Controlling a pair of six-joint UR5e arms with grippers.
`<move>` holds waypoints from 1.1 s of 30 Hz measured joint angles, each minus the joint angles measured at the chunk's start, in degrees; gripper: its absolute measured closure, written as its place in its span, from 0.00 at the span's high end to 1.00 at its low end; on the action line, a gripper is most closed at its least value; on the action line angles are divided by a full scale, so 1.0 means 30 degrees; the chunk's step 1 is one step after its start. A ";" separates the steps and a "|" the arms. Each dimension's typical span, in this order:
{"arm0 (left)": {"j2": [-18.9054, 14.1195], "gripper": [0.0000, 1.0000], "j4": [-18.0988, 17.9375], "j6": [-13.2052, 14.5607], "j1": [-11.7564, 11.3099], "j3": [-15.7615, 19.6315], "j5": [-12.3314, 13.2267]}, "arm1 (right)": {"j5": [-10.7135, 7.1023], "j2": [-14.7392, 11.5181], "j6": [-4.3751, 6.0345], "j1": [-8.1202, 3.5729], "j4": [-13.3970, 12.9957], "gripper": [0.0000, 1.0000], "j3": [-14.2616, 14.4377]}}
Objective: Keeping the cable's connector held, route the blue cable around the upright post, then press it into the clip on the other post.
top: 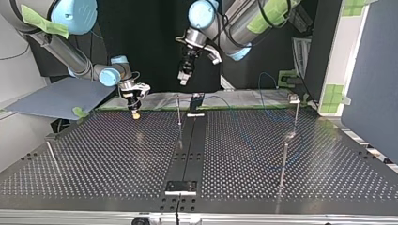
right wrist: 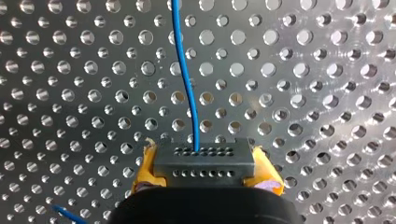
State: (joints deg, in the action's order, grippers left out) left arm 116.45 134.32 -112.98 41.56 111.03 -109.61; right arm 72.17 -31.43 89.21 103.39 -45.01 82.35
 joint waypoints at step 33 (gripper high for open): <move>-0.5724 1.00 0.0492 -0.0806 -0.2947 0.5729 -0.1233 | 0.0001 -0.0001 -0.0026 -0.0070 0.0001 0.00 -0.0041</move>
State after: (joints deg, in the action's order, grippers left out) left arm 99.28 135.80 -115.40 32.72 128.22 -113.30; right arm 72.17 -31.43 89.13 103.18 -45.01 82.23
